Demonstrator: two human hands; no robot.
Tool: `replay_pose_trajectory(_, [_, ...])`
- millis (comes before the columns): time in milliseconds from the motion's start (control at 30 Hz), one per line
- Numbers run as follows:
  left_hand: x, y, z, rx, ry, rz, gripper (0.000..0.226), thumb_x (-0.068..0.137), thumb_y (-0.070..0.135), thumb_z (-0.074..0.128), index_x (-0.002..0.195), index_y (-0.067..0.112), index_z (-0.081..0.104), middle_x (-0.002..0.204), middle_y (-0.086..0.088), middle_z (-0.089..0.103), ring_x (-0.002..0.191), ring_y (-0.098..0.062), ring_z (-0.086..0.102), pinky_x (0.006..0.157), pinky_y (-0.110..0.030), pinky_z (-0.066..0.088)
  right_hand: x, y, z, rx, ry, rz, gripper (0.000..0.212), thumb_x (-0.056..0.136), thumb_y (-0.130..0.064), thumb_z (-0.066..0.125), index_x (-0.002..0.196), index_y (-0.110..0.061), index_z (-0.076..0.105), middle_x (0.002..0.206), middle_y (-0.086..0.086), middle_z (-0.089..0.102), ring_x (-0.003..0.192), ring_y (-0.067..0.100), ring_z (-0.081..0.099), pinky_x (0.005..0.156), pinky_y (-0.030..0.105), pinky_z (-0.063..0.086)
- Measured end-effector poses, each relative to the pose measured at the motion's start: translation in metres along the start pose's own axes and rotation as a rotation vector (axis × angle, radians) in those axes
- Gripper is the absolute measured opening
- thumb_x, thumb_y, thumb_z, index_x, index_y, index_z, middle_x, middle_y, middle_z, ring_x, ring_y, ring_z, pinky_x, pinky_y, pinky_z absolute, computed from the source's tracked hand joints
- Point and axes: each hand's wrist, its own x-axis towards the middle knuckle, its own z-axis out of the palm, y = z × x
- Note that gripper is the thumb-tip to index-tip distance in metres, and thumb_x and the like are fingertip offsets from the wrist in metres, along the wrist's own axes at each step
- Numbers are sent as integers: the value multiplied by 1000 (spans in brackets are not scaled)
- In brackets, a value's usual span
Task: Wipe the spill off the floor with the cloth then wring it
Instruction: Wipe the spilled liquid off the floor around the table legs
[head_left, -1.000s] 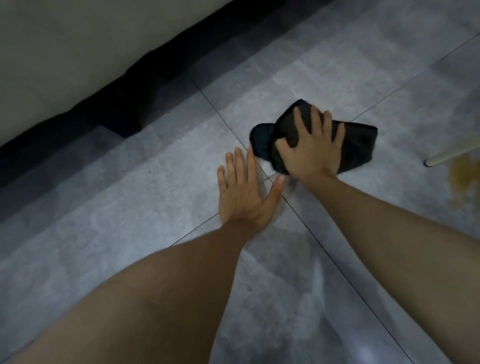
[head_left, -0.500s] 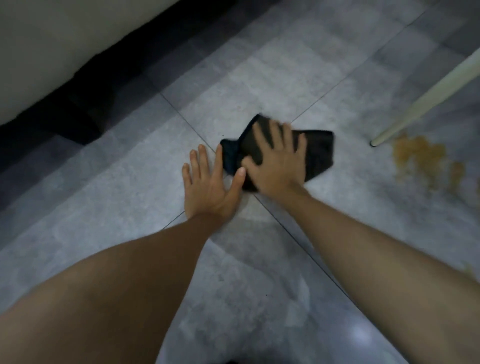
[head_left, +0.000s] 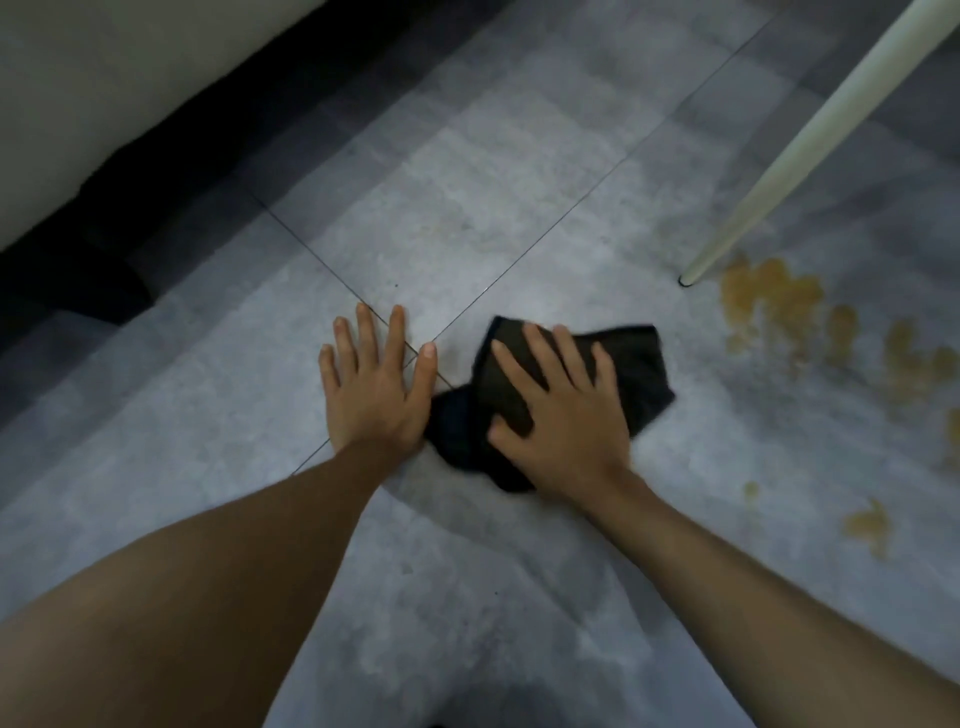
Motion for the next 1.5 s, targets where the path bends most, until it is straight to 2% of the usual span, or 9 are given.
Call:
replay_pose_trajectory(233, [1, 1, 0, -31, -17, -12, 78, 92, 74, -5, 161, 37, 1, 171, -3, -8, 156, -25, -13, 125, -47, -8, 58, 30, -13, 16, -46, 411, 81, 92, -66, 30, 164, -34, 12, 172, 9, 14, 156, 36, 8, 121, 64, 6])
replay_pose_trajectory(433, [-1, -2, -4, -91, -20, 14, 72, 95, 70, 1, 160, 39, 11, 171, -5, -3, 156, -26, -10, 125, -49, -7, -41, -12, 5, 26, -21, -50, 78, 87, -65, 47, 159, -36, 32, 169, 6, 27, 156, 33, 20, 120, 63, 15])
replay_pose_trajectory(633, [-2, 2, -7, -52, -34, 41, 71, 94, 72, -2, 158, 46, 15, 171, -8, -2, 156, -32, -10, 124, -54, -7, 21, 33, -12, 13, -60, 323, 80, 92, -69, 30, 163, -37, 14, 172, 5, 14, 156, 34, 8, 122, 63, 4])
replay_pose_trajectory(833, [-5, -3, -8, 22, -61, 180, 65, 99, 67, 1, 159, 43, 14, 170, 9, 5, 156, -29, -8, 120, -62, -8, -64, 31, -11, -20, -58, 0, 77, 91, -68, 39, 160, -37, 28, 169, 5, 26, 156, 33, 19, 121, 62, 14])
replay_pose_trajectory(1033, [-11, 9, -6, 39, -40, 410, 63, 104, 53, 14, 160, 27, 23, 169, -2, 18, 157, -25, 8, 125, -50, 8, -51, 102, -33, -22, -81, 483, 81, 90, -74, 21, 163, -40, 6, 173, 2, 9, 157, 29, 3, 123, 60, 2])
replay_pose_trajectory(1133, [-11, 19, -3, 46, -33, 394, 63, 104, 51, 19, 160, 23, 26, 167, -6, 23, 155, -29, 14, 124, -49, 12, -62, 82, -31, -14, -58, 413, 81, 91, -72, 24, 163, -38, 10, 173, 4, 10, 157, 32, 6, 123, 62, 4])
replay_pose_trajectory(1267, [-16, 73, -1, 18, -77, 492, 61, 102, 49, 30, 157, 24, 33, 166, -3, 29, 154, -30, 21, 122, -53, 14, -139, 84, -29, -10, -46, 176, 78, 91, -69, 43, 160, -37, 28, 169, 3, 25, 156, 32, 19, 120, 64, 17])
replay_pose_trajectory(1433, [-24, 188, 28, 26, -158, 570, 56, 107, 39, 27, 161, 30, 16, 170, 2, 14, 156, -31, 8, 121, -63, 6, -93, 128, -44, -14, -36, 624, 81, 92, -71, 30, 163, -38, 12, 172, 4, 12, 157, 31, 6, 122, 62, 6])
replay_pose_trajectory(1500, [-16, 218, 37, 28, -157, 484, 56, 107, 38, 24, 161, 29, 12, 170, 2, 10, 156, -30, 4, 119, -67, 3, -80, 126, -44, -3, -32, 612, 80, 93, -70, 28, 163, -38, 8, 173, 3, 8, 157, 30, 2, 123, 62, 2])
